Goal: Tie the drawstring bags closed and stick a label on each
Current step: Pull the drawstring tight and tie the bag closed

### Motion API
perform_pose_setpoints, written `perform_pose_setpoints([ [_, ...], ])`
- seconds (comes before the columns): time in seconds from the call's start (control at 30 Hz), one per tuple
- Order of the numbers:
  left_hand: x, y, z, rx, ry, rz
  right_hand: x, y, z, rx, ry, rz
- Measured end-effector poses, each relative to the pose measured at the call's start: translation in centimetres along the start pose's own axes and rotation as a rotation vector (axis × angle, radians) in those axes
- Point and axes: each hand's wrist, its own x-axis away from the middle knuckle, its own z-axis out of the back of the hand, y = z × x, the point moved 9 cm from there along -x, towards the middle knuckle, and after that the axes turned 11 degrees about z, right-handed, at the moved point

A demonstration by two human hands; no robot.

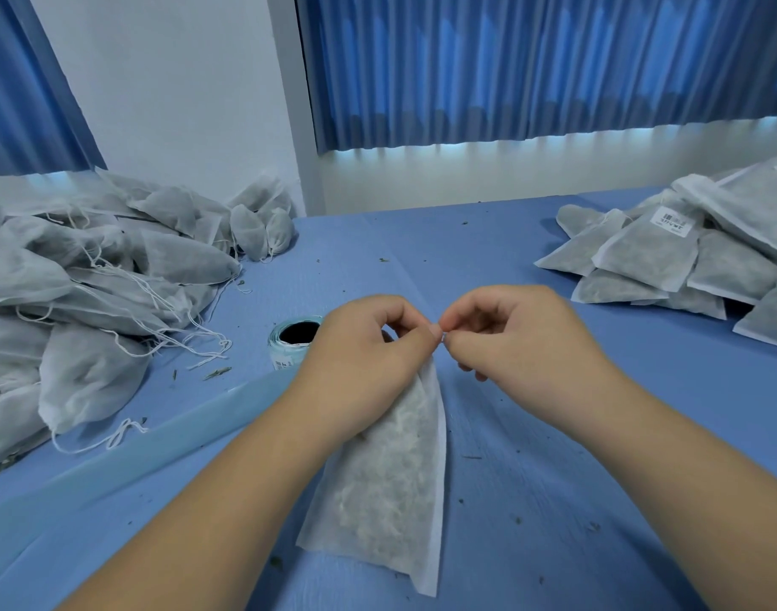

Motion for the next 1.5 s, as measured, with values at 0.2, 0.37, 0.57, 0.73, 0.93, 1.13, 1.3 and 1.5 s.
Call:
perform_pose_setpoints([
  [0.2, 0.4, 1.3, 0.0, -0.164, 0.084, -0.123, 0.0, 0.0, -0.1, 0.003, 0.007, -0.006],
  [0.37, 0.6, 1.5, 0.3, -0.218, 0.136, -0.159, 0.1, 0.0, -0.1, 0.056, 0.005, -0.009],
  [0.57, 1.2, 2.3, 0.8, -0.294, 0.275, -0.246, 0.3, 0.9, 0.0, -0.045, -0.010, -0.125],
  [0.73, 1.3, 2.4, 1.4, -0.172, 0.275, -0.218, 0.6, 1.7, -0.4, -0.246, -0.007, -0.253],
  [0.93, 0.3, 0.3, 0.9, 0.077, 0.109, 0.067, 0.6, 1.3, -0.5, -0.329, 0.004, -0.253],
  [1.13, 0.7, -1.2, -1.3, 0.409, -0.236, 0.310, 0.4, 0.8, -0.5, -0.385, 0.010, -0.237],
  [1.3, 0.7, -1.5, -2.1, 0.577, -0.363, 0.375, 0.4, 0.2, -0.6, -0.396, -0.037, -0.188],
  [1.5, 0.3, -1.8, -2.4, 0.524, -0.465, 0.382, 0.2, -0.4, -0.5, -0.338, -0.048, -0.099],
])
